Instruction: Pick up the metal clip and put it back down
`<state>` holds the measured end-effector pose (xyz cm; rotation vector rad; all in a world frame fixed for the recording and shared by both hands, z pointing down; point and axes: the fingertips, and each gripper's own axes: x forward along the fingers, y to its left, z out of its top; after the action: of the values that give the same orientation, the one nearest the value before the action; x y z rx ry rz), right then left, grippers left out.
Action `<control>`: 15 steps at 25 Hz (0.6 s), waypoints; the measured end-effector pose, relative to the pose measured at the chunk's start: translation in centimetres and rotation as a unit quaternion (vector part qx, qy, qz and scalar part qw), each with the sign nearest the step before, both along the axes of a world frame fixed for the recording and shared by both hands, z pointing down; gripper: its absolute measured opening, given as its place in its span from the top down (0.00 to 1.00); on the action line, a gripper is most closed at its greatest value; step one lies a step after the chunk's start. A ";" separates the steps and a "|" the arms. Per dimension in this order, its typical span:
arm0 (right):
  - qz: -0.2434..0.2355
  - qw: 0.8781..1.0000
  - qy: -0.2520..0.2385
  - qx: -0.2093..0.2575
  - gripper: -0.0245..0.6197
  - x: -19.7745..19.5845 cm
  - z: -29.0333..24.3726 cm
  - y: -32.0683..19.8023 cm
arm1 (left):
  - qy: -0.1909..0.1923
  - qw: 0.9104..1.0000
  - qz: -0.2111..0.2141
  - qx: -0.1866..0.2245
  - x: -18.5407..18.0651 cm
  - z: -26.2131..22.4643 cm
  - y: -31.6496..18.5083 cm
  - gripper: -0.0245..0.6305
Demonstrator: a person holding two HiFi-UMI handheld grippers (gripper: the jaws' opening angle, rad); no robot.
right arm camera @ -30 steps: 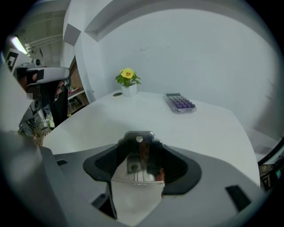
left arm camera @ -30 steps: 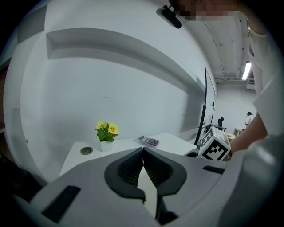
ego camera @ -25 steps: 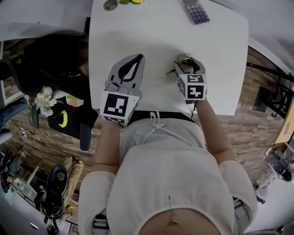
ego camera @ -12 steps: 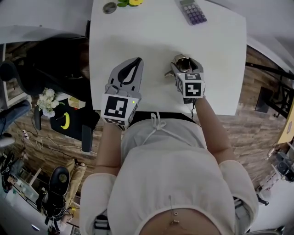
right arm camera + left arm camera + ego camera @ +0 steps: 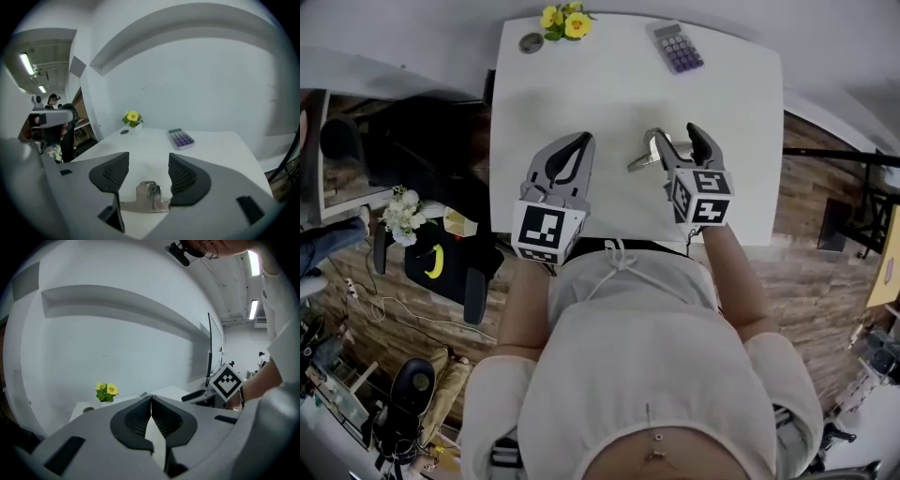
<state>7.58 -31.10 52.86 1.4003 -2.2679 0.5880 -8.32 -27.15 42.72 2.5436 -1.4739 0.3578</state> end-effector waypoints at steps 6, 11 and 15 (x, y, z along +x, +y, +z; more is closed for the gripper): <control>0.010 0.995 -0.025 0.092 0.66 2.2 -7.1 0.8 | -0.006 1.000 0.000 0.029 0.8 -2.8 1.1 0.93; 0.004 0.987 -0.030 0.160 0.79 3.5 -11.8 1.9 | 0.000 0.998 -0.002 0.058 1.1 -5.9 1.4 0.93; 0.009 0.978 -0.026 0.205 0.94 4.8 -15.3 3.2 | 0.003 0.997 -0.003 0.075 1.2 -7.8 2.1 0.93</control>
<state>12.41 -27.87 37.60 1.6050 -2.5220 0.1635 -7.09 -25.07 34.87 2.6519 -1.5607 0.2472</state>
